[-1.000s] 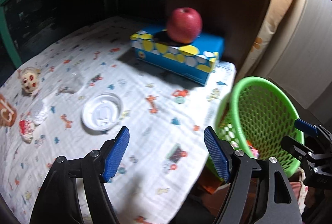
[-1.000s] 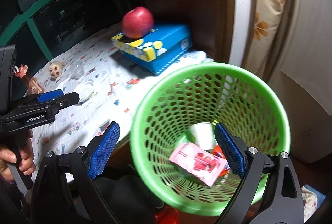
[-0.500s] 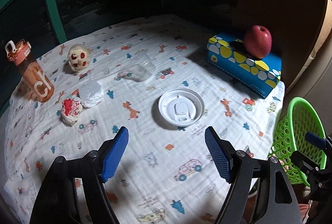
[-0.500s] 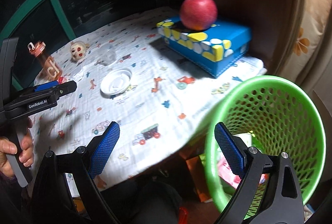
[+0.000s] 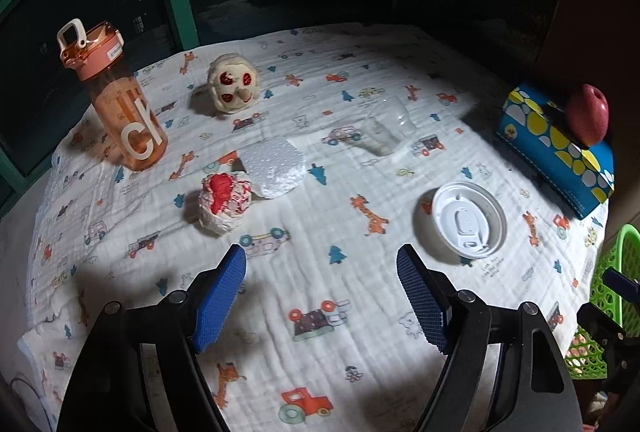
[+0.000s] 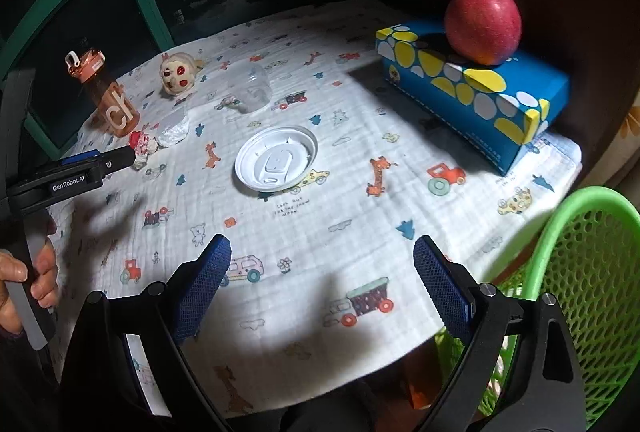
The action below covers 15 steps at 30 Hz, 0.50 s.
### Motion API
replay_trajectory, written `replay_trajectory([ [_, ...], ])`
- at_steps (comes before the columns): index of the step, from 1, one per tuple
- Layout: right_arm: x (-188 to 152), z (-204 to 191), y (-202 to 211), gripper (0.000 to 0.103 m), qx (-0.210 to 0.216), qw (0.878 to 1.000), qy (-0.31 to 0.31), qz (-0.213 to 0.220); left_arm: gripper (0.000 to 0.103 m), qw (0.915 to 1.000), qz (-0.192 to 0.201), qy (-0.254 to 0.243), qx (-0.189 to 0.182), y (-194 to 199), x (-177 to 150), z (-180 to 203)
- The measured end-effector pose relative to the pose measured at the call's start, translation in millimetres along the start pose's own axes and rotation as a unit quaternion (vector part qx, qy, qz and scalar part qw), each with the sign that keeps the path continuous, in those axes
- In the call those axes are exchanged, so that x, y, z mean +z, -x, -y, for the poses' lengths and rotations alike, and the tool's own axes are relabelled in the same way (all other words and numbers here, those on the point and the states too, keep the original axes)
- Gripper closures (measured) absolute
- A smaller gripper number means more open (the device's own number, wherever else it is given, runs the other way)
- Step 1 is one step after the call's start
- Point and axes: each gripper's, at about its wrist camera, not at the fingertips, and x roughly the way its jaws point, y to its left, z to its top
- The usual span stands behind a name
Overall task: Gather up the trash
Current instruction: 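Move both open grippers back over the bed toward the remaining trash, then grasp the crumpled red-white paper ball with the left gripper while the right grasps the white cup lid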
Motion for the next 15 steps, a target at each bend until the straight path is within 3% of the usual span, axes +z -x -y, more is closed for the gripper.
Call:
replay_trajectory([
  [9,25.6,-23.4,-53.5,0.009,0.004,0.999,0.030,-0.021,0.026,0.9990,-0.019,0.034,0.021,-26.9,7.8,-51.5],
  [15,40.4,-31.3,-95.0,0.008,-0.006,0.998,0.043,-0.049,0.021,0.9981,-0.033,0.049,0.015,-44.8,7.8,-76.1],
])
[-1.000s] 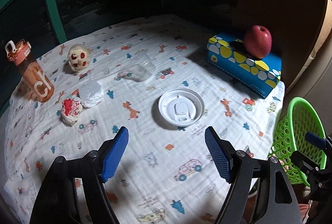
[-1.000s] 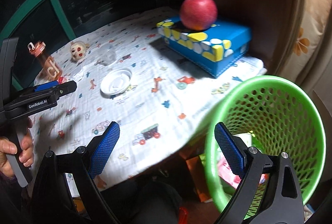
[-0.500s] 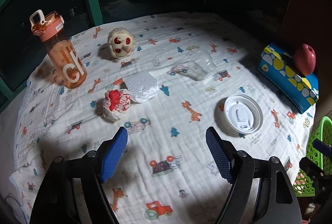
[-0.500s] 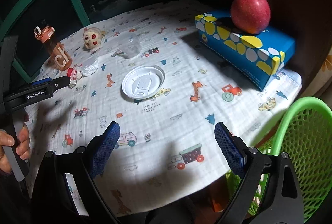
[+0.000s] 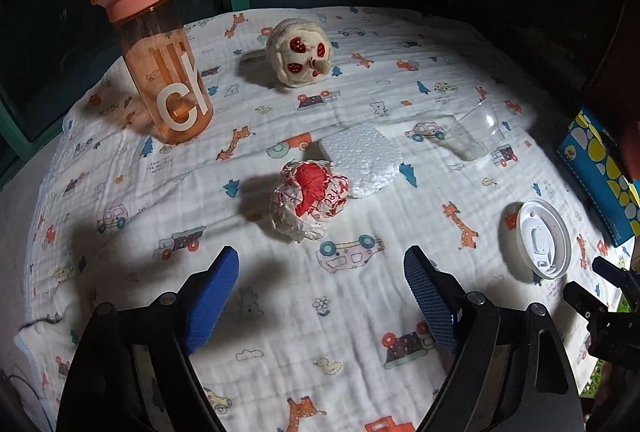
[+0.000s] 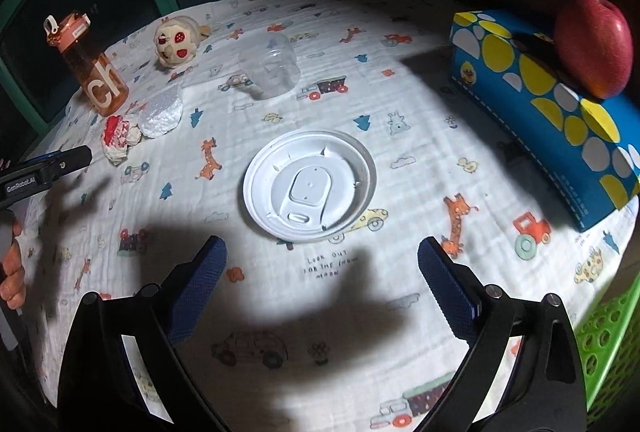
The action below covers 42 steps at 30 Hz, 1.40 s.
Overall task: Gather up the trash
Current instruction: 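Grasp the crumpled red-white paper ball with the left gripper while the right grasps the white cup lid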
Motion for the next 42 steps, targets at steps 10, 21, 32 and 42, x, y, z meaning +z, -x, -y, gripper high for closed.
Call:
replay_trajectory([
  [10,13.0,-4.5,-36.0,0.007,-0.013,1.000,0.019,-0.022,0.020,0.9993,-0.031,0.016,-0.011,-40.7,11.0,-19.2],
  [21,19.4,-9.0,-50.1,0.010,-0.004,1.000,0.010,-0.022,0.045,0.9982,-0.047,0.022,-0.028,-76.3,24.8,-25.3],
  [32,11.1,-5.2,-25.6,0.014,0.012,1.000,-0.001,-0.003,0.063,0.9988,-0.031,0.028,-0.027,-56.2,12.6,-26.0],
  [42,-11.1,4.1,30.2,0.014,0.025,0.999,-0.014,0.029,0.064,0.9989,-0.003,0.008,-0.046,-3.6,-6.7,0.8],
])
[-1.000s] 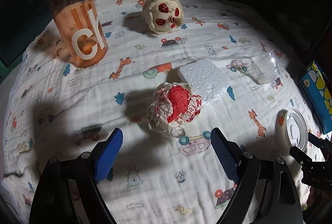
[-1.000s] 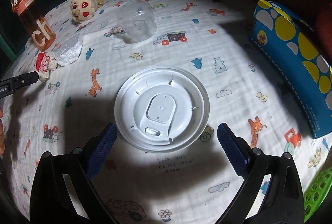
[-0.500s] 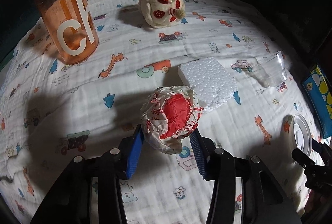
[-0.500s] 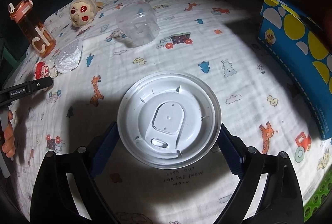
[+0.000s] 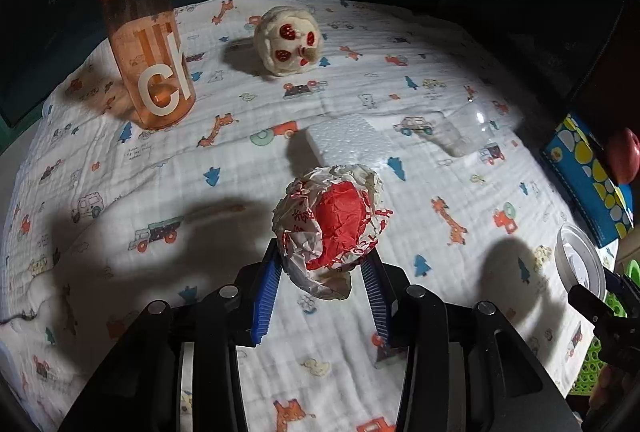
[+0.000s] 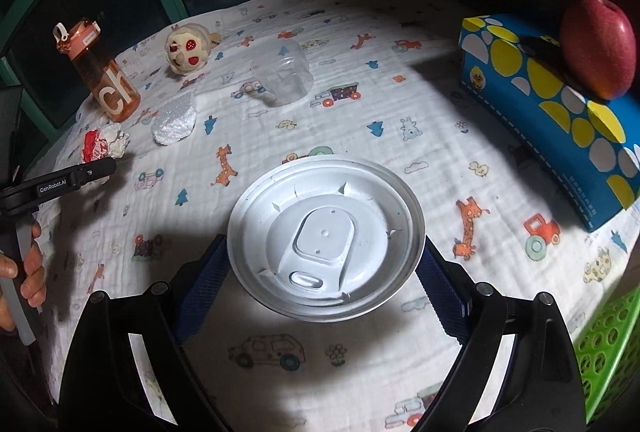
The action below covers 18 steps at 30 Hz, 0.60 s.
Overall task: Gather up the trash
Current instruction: 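Carry the paper ball and white cup lid over the green wastebasket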
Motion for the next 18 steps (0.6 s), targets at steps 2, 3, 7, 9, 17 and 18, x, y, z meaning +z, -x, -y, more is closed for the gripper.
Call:
replay_trajectory([
  [2,-3.6,3.1,12.1,0.014,-0.002,1.000,-0.003,0.006,0.064,0.9999,0.004,-0.008,-0.006,8.2,-3.6,11.2],
  [3,-5.3,4.9,17.8,0.014,-0.003,1.000,-0.005,0.009,0.064,0.9998,0.006,-0.012,-0.012,13.0,-5.4,17.7],
  [7,-14.2,15.3,39.7,0.014,-0.014,1.000,-0.011,0.020,0.064,0.9991,0.015,-0.028,-0.028,26.9,-9.3,40.0],
  [9,-18.2,22.0,50.5,0.014,-0.019,0.999,-0.017,0.026,0.064,0.9985,0.020,-0.037,-0.036,33.9,-10.7,51.7],
  [17,-35.0,48.6,87.1,0.014,-0.033,0.998,-0.039,0.047,0.064,0.9954,0.031,-0.067,-0.061,55.2,-15.8,95.7],
  [18,-37.1,51.6,90.6,0.014,-0.035,0.997,-0.042,0.049,0.064,0.9949,0.031,-0.071,-0.064,57.2,-16.8,101.7],
])
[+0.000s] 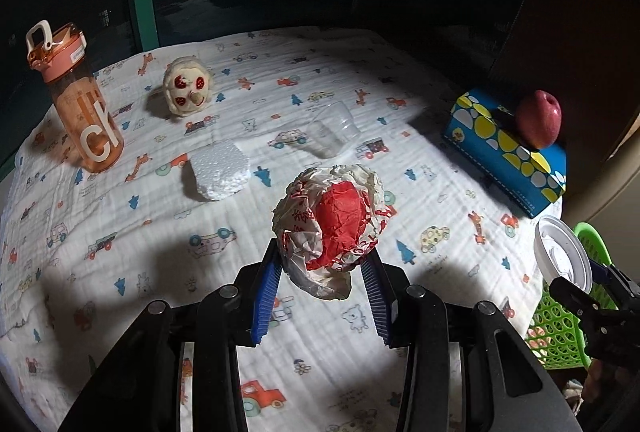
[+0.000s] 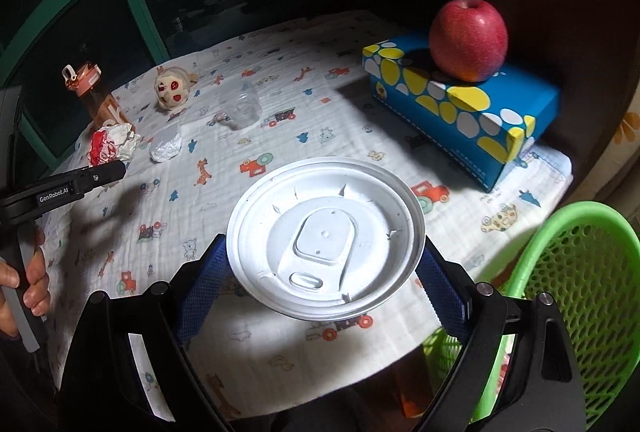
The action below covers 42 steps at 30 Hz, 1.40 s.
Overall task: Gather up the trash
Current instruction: 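Carry the paper ball and white cup lid over the green wastebasket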
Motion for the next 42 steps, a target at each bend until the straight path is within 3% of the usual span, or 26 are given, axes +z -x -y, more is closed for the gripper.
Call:
replay_trajectory([
  [20,-38.2,93.6,76.1,0.014,-0.062,0.994,-0.078,0.035,0.064,0.9945,0.015,-0.080,-0.066,21.8,-0.5,123.7],
  [31,-79.3,171.5,101.7,0.013,-0.130,0.982,-0.139,0.014,0.064,0.9846,0.015,-0.135,-0.110,26.3,-5.1,198.4],
  [42,-100.2,206.6,111.6,0.011,-0.142,0.975,-0.173,0.013,0.064,0.9726,0.006,-0.185,-0.141,28.6,-15.0,264.0],
])
